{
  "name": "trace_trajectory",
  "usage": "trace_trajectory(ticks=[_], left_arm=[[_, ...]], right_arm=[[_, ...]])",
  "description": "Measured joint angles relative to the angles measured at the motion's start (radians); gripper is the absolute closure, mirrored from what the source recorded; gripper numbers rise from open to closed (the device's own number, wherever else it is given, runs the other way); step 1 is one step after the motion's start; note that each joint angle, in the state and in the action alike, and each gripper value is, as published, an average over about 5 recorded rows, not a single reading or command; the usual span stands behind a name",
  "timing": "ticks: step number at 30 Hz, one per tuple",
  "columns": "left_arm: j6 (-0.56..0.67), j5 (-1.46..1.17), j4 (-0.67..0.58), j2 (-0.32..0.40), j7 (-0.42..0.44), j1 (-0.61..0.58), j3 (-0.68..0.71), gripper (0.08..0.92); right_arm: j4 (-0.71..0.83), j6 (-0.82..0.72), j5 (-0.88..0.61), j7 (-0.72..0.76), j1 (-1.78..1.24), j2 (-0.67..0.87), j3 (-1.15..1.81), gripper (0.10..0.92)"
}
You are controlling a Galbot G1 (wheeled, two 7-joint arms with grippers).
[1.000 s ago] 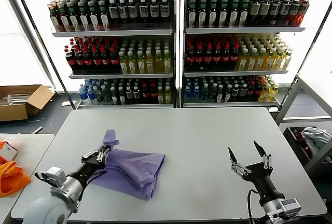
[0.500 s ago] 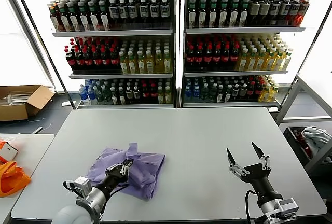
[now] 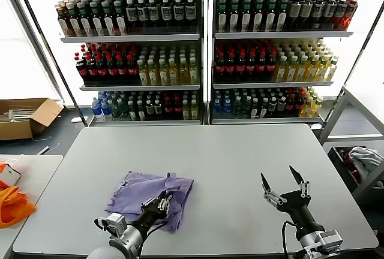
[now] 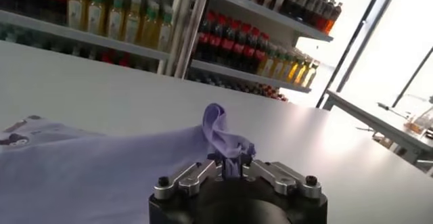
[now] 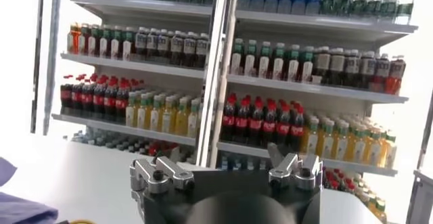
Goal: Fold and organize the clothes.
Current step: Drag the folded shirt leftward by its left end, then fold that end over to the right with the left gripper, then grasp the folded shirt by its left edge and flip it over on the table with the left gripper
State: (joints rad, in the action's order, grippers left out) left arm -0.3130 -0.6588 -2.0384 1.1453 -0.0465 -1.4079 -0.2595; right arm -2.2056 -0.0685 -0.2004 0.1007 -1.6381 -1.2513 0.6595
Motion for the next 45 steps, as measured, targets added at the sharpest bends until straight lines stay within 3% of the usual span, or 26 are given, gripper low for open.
trace_trajectory(ticks=[13, 19, 29, 45], left_arm=[[0.022, -0.002, -0.046, 0.046, -0.06, 0.004, -0.035, 0.344], [-0.009, 0.006, -0.054, 0.021, -0.076, -0.008, -0.131, 0.198], [-0.145, 0.022, 0.02, -0.06, -0.07, 0.012, -0.257, 0.177], [-0.235, 0.02, 0.14, -0.058, -0.044, 0.065, -0.252, 0.183]], right_arm=[[-0.017, -0.006, -0.008, 0.002, 0.007, 0.001, -0.011, 0.203], [-0.018, -0.003, -0.014, 0.002, 0.005, 0.006, -0.019, 0.203], [-0.019, 0.0, -0.021, -0.001, 0.012, 0.019, -0.022, 0.203], [-0.024, 0.002, -0.032, -0.001, 0.007, 0.017, -0.005, 0.203]])
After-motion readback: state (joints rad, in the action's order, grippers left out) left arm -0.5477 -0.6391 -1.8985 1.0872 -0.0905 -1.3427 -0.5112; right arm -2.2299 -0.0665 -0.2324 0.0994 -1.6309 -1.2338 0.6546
